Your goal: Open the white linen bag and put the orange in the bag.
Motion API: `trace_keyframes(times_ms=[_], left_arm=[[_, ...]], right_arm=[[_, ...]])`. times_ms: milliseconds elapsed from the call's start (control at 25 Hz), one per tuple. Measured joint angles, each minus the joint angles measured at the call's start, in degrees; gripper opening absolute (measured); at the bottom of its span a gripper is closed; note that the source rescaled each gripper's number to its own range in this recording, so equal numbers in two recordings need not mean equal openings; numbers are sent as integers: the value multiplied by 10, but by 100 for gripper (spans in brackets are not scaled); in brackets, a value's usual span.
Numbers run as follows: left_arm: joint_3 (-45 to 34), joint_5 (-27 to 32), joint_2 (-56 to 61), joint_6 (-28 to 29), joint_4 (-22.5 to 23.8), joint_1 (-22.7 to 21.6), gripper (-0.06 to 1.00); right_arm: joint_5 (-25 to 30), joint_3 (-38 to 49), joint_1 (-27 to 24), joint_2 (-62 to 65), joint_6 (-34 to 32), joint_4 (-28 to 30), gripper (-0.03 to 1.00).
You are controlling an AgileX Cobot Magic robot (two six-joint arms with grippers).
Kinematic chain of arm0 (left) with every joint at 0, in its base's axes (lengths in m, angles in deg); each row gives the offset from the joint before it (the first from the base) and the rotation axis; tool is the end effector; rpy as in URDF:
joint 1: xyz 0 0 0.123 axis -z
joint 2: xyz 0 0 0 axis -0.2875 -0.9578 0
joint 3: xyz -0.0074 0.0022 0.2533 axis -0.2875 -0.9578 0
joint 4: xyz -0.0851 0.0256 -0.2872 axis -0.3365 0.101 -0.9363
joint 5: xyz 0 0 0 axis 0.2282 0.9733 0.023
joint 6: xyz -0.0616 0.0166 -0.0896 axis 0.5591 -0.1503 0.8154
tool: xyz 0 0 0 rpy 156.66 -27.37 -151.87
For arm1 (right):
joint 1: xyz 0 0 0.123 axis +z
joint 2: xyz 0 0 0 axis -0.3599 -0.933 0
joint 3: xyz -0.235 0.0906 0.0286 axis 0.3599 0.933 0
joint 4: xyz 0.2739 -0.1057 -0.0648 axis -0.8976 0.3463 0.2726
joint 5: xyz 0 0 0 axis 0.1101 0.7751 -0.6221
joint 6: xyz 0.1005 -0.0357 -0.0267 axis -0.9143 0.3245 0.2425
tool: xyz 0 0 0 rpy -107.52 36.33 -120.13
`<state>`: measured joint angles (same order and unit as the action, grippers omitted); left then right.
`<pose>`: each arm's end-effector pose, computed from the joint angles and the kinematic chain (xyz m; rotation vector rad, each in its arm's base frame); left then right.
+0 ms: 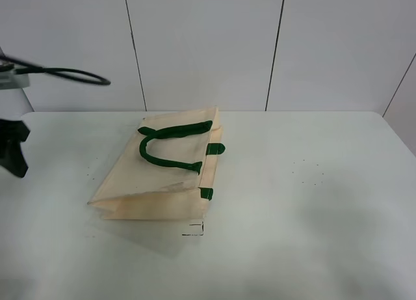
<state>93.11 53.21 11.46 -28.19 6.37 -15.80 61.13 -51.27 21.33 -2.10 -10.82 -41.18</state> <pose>0.2726 0.0004 0.2503 -0.1350 2.8571 0.0364 0.0896 0.0017 0.2933 -0.0336 2.0145 0.0029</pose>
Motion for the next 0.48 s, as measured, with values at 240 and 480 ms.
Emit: trace_keyframes(times_ms=[240,480], left_arm=[[-168,-49,220,-20,8,0,93],[-274,-81,431,-29,8,0,93]], right_arm=[[0,0,0,0,0,0,100],[0,0,0,0,0,0,100]])
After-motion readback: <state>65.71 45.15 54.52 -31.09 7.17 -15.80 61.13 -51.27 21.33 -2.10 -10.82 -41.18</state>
